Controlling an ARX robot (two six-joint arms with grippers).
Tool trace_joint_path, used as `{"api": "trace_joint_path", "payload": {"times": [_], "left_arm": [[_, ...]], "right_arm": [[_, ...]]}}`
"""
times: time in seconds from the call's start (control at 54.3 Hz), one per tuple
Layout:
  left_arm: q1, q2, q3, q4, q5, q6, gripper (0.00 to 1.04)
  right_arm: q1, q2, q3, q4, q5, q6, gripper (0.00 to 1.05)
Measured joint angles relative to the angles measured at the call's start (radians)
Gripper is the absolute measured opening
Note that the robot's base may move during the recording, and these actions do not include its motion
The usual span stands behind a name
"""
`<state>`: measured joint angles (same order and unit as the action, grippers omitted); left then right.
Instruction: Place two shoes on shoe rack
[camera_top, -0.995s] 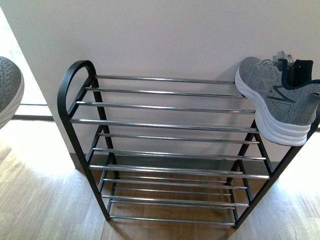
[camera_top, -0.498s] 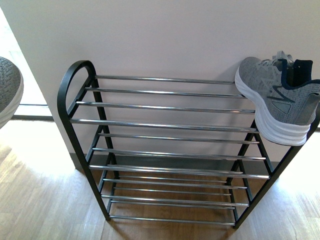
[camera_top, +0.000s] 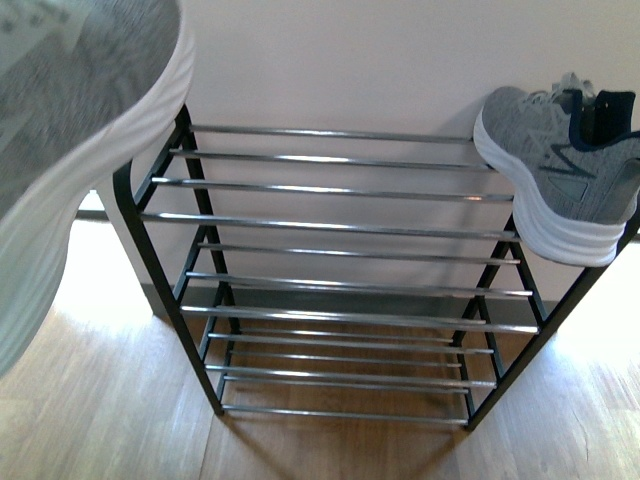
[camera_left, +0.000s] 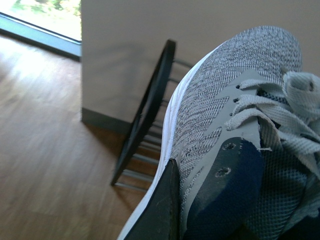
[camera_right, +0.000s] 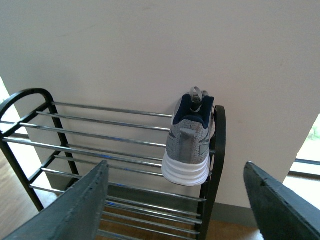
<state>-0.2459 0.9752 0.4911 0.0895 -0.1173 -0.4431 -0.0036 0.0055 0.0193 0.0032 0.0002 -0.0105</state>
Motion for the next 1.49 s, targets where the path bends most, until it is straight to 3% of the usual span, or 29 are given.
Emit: {"api": "trace_joint_path", "payload": {"times": [0.092, 0.424, 0.627, 0.958, 1.493], "left_arm": [[-0.042, 0.109, 0.081, 0.051, -0.001, -0.045, 0.02], [-0.134, 0.578, 0.364, 0.082, 0.016, -0.164, 0.02], [-0.229, 0.824, 0.648, 0.039, 0.03, -0.204, 0.02], [-0.339, 1.061, 0.883, 0.016, 0.032, -0.297, 0.02], [-0.413, 1.247, 1.074, -0.031, -0.038, -0.425, 0.02]], "right_arm": [[0.0, 0.0, 0.0, 0.0, 0.0, 0.001, 0.97], [0.0, 0.0, 0.0, 0.0, 0.0, 0.0, 0.96], [0.0, 0.0, 0.0, 0.0, 0.0, 0.001, 0.96], [0.0, 0.0, 0.0, 0.0, 0.0, 0.0, 0.96], [0.0, 0.0, 0.0, 0.0, 0.0, 0.001, 0.96]]}}
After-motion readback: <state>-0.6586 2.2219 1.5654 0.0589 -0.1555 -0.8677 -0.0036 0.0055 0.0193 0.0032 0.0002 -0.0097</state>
